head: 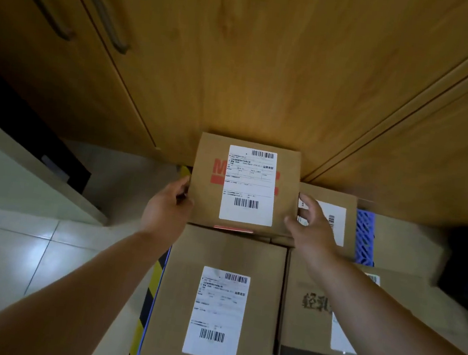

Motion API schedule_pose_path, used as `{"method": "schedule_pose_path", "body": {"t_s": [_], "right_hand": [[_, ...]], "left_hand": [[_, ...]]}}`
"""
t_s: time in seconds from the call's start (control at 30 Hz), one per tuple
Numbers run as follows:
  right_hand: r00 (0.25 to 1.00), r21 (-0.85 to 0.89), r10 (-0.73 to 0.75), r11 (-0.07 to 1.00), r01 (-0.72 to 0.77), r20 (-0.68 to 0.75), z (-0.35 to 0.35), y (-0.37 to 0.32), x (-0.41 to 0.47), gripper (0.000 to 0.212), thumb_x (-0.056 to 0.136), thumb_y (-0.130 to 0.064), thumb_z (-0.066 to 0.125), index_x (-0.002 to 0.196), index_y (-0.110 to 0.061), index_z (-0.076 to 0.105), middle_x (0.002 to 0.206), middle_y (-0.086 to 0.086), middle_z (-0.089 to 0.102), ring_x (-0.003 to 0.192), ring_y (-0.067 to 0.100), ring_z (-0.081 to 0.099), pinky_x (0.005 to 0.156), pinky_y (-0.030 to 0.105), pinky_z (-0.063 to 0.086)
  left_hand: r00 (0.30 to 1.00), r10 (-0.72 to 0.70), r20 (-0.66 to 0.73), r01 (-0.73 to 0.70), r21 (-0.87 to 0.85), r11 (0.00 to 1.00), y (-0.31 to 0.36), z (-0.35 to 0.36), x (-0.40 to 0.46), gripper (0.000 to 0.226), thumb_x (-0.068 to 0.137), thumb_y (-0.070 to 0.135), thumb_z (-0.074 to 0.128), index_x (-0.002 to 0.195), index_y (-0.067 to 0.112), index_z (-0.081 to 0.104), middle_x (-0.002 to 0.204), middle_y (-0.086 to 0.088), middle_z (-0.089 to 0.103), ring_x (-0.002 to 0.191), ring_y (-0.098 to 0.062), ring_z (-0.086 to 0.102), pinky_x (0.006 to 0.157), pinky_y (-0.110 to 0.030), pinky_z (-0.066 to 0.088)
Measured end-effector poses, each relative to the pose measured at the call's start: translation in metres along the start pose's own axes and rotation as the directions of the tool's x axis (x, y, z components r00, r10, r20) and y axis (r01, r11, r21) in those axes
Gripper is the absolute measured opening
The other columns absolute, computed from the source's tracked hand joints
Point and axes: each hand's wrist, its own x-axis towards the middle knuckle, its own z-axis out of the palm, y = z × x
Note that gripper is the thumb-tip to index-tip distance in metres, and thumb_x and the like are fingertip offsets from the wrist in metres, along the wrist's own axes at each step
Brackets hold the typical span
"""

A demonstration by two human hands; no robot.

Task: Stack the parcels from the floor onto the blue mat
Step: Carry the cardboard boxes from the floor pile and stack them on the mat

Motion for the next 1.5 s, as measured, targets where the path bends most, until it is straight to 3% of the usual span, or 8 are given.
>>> {"method": "schedule_pose_path", "body": {"t_s": [0.27, 0.63, 0.8, 0.9, 1.03, 1.17, 1.3, 1.5], "right_hand": [[0.998, -0.109, -0.014, 0.994, 0.020, 0.060, 0.000, 0.004, 0.007, 0.058, 0.095, -0.026, 0.053, 0.145, -0.040, 0.028, 0.102, -0.008, 0.060, 0.078, 0.009, 0.060, 0.061, 0.018, 0.045], [0.994, -0.146, -0.035, 0.988, 0.050, 0.107, -0.006, 0.004, 0.002, 0.058, 0.095, -0.030, 0.051, 0.145, -0.042, 0.026, 0.086, -0.015, 0.057, 0.079, 0.007, 0.058, 0.064, 0.018, 0.043], [0.992, -0.107, -0.049, 0.992, 0.061, 0.115, -0.006, 0.009, 0.001, 0.056, 0.095, -0.031, 0.052, 0.145, -0.041, 0.028, 0.089, -0.016, 0.058, 0.079, 0.003, 0.057, 0.063, 0.015, 0.042], [0.992, -0.067, -0.057, 0.996, 0.065, 0.115, -0.012, 0.015, 0.001, 0.046, 0.096, -0.036, 0.048, 0.141, -0.035, 0.039, 0.112, -0.007, 0.063, 0.104, 0.012, 0.060, 0.085, 0.021, 0.044], [0.999, -0.244, -0.044, 0.969, 0.037, -0.024, -0.035, 0.044, 0.010, 0.039, 0.100, -0.033, 0.040, 0.136, -0.026, 0.049, 0.143, 0.002, 0.046, 0.133, 0.019, 0.039, 0.107, 0.029, 0.030], [0.977, -0.781, 0.078, 0.615, 0.109, 0.198, -0.041, 0.070, 0.015, 0.045, 0.101, -0.032, 0.020, 0.145, -0.030, 0.032, 0.158, -0.003, 0.018, 0.146, 0.017, 0.013, 0.116, 0.044, 0.014], [0.962, -0.894, 0.069, 0.392, 0.216, 0.263, -0.032, 0.079, 0.022, 0.062, 0.089, -0.036, 0.002, 0.147, -0.032, 0.023, 0.160, -0.007, 0.010, 0.147, 0.015, 0.009, 0.115, 0.057, 0.006], [0.971, -0.932, -0.052, 0.273, 0.240, 0.235, -0.027, 0.081, 0.021, 0.047, 0.099, -0.037, 0.021, 0.145, -0.031, 0.029, 0.157, 0.003, 0.018, 0.142, 0.025, 0.023, 0.115, 0.057, 0.011]], "left_hand": [[0.902, -0.331, 0.277, 0.422, -0.405, 0.811, 0.002, 0.009, 0.012, 0.020, 0.088, 0.038, 0.061, 0.104, 0.029, 0.053, 0.114, 0.001, 0.063, 0.110, -0.020, 0.057, 0.103, -0.038, 0.039], [0.906, -0.303, 0.295, 0.411, -0.447, 0.794, -0.002, 0.012, 0.006, 0.029, 0.091, 0.034, 0.055, 0.118, 0.031, 0.045, 0.100, 0.011, 0.061, 0.090, -0.005, 0.056, 0.068, -0.022, 0.039], [0.899, -0.319, 0.299, 0.425, -0.425, 0.799, 0.001, 0.013, 0.006, 0.023, 0.092, 0.033, 0.054, 0.112, 0.030, 0.044, 0.095, 0.010, 0.059, 0.084, -0.004, 0.054, 0.075, -0.026, 0.038], [0.933, -0.312, 0.180, 0.360, -0.419, 0.834, 0.006, 0.012, 0.007, 0.027, 0.090, 0.028, 0.060, 0.113, 0.029, 0.045, 0.100, 0.006, 0.059, 0.085, -0.004, 0.053, 0.083, -0.029, 0.037], [0.991, -0.082, -0.109, 0.089, 0.059, 0.994, 0.007, 0.020, 0.015, 0.084, 0.074, 0.046, 0.068, 0.144, 0.035, 0.022, 0.148, -0.003, 0.031, 0.135, -0.029, 0.030, 0.110, -0.050, 0.027], [0.937, 0.350, -0.021, -0.234, 0.705, 0.669, 0.031, 0.048, 0.005, 0.089, 0.079, 0.070, 0.042, 0.149, 0.034, 0.001, 0.158, 0.000, -0.007, 0.144, -0.024, -0.017, 0.115, -0.052, -0.009], [0.918, 0.365, 0.155, -0.312, 0.851, 0.423, 0.018, 0.072, 0.006, 0.078, 0.081, 0.070, -0.001, 0.146, 0.032, -0.018, 0.157, -0.007, -0.021, 0.141, -0.029, -0.027, 0.111, -0.064, -0.008], [0.902, 0.407, 0.144, -0.314, 0.866, 0.389, 0.010, 0.076, 0.007, 0.077, 0.081, 0.069, -0.005, 0.147, 0.032, -0.017, 0.158, -0.009, -0.017, 0.142, -0.031, -0.024, 0.109, -0.065, -0.011]]}}
